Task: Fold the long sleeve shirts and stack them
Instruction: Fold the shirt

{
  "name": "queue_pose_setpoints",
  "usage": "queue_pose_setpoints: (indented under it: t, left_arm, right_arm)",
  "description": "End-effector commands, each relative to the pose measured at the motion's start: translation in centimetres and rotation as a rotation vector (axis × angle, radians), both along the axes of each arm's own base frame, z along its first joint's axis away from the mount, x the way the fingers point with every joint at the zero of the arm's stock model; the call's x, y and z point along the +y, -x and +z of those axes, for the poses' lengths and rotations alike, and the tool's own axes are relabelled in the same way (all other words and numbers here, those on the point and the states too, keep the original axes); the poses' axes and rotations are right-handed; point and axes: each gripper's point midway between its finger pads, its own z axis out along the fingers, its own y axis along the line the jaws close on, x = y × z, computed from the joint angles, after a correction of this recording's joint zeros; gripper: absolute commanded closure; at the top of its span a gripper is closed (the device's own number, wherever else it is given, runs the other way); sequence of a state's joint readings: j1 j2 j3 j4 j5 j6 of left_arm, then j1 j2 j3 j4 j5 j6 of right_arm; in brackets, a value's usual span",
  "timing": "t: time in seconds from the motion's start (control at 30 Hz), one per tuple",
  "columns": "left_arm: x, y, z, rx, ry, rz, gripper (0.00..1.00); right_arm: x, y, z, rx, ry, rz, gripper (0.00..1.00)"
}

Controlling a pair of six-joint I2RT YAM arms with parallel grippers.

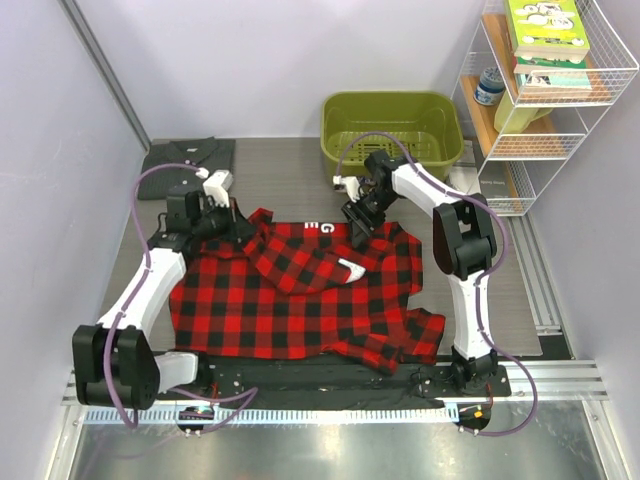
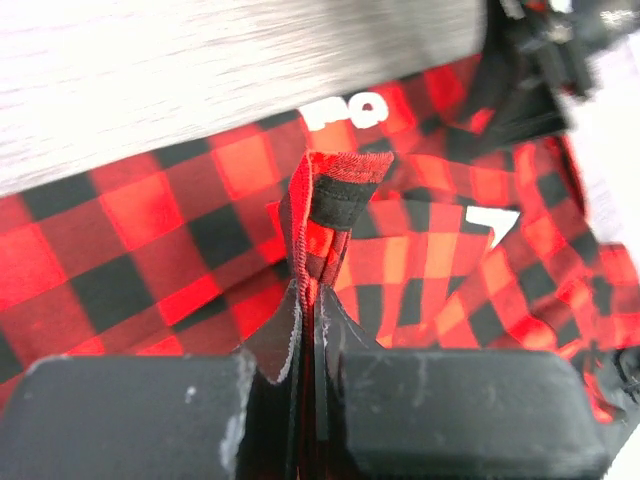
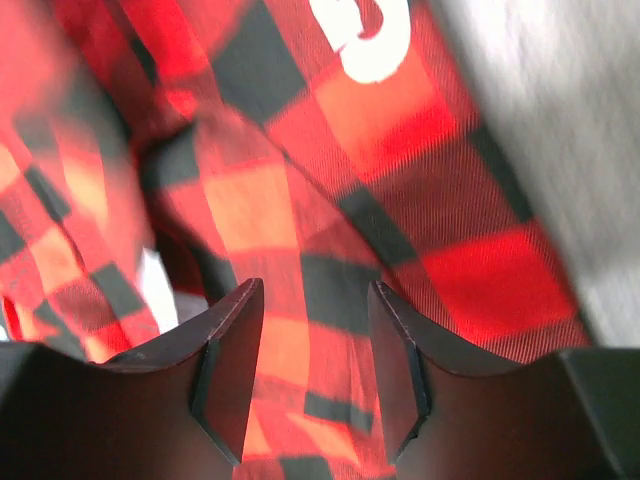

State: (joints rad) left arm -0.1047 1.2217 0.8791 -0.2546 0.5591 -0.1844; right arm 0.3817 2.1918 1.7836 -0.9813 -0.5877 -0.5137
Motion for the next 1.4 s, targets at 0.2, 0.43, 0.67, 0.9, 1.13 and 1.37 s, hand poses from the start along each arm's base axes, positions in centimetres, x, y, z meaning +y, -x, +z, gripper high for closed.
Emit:
queue_pose_setpoints:
  t: [0.2,0.43,0.67,0.9,1.13,1.37]
  left_arm:
    - [7.9,-1.7,-6.7,0.039,-0.021,0.243,1.0]
    - [9.7,-1.9,-8.9,0.088,-0.051,0.274,1.0]
    - [9.0,-2.0,-5.3,-0.043,-0.056,0.191,1.0]
    - [15.0,-1.5,-10.5,0.173,-0.201,0.372,0.52]
    - [16.7,-3.4,-6.3,0.133,-0.252,0.204,0.31]
    - [16.9,-8.0,-4.6,0.105,-0.285,0.123,0.43]
  right_arm:
    - [-2.7,1.7,2.6,0.022,0.07,0.076,0.51]
    - [-3.8,2.3,2.9,0.029,0.103,0.092,0.51]
    - [-4.9,1.4,3.8,0.001,0.121,0.069,0.51]
    - [-5.6,1.0,4.5,-0.023,0.151,0.06,0.49]
    - [-6.2,-0.1,5.4,-0.108,0.177,0.034,0.5]
    - [-6.4,-2.1,4.0,-0.161,0.21,0.001,0.55]
